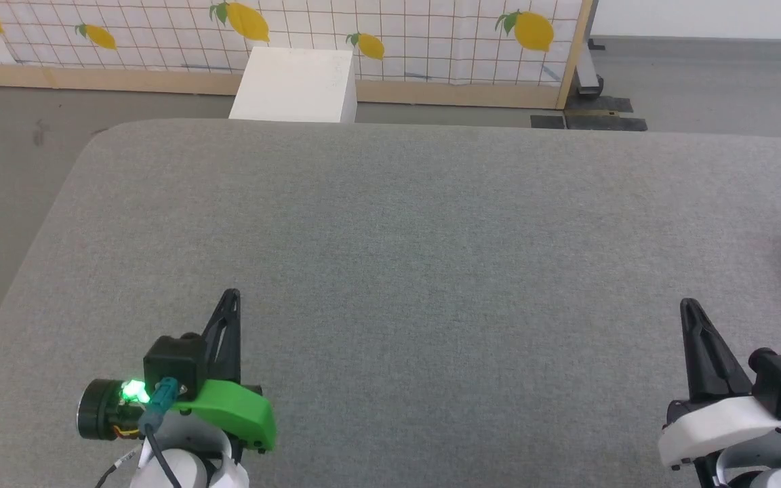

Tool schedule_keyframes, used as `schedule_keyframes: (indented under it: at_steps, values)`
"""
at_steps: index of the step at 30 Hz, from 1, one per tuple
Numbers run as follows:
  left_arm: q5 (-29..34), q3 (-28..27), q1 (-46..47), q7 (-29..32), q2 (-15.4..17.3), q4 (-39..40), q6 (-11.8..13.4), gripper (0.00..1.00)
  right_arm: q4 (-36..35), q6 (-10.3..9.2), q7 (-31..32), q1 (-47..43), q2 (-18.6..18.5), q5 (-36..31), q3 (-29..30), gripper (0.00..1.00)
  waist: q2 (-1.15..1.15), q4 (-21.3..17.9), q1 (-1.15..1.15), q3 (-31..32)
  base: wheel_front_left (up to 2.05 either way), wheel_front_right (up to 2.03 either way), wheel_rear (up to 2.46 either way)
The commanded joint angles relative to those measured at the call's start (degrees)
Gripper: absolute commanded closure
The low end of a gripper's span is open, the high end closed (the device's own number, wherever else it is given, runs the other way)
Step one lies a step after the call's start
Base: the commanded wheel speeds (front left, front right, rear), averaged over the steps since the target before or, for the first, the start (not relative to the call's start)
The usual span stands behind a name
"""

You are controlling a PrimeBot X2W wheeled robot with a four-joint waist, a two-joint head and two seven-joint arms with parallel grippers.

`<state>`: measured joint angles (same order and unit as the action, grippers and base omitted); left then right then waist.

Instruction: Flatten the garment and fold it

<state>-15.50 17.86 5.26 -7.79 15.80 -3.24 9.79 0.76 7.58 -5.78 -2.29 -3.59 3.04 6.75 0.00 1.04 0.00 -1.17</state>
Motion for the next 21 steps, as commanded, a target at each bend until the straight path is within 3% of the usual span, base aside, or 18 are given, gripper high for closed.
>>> schedule_keyframes:
  at_steps: [1,21]
  values:
    - [1.1,-0.8,-1.1,0.3,-0.8,0.2,-0.5,1.00,-0.3,-0.04,0.4,0.9,0.2,-0.6,-0.4,1.00,0.00,0.0,0.00,0.0,0.00,0.00,0.00]
    - [4.9,-5.3,-2.2,2.3,-4.0,1.0,-3.0,1.00,-0.4,-0.05,1.8,1.3,0.3,-1.3,-2.1,1.00,0.00,-0.3,0.00,0.3,0.00,0.00,0.00]
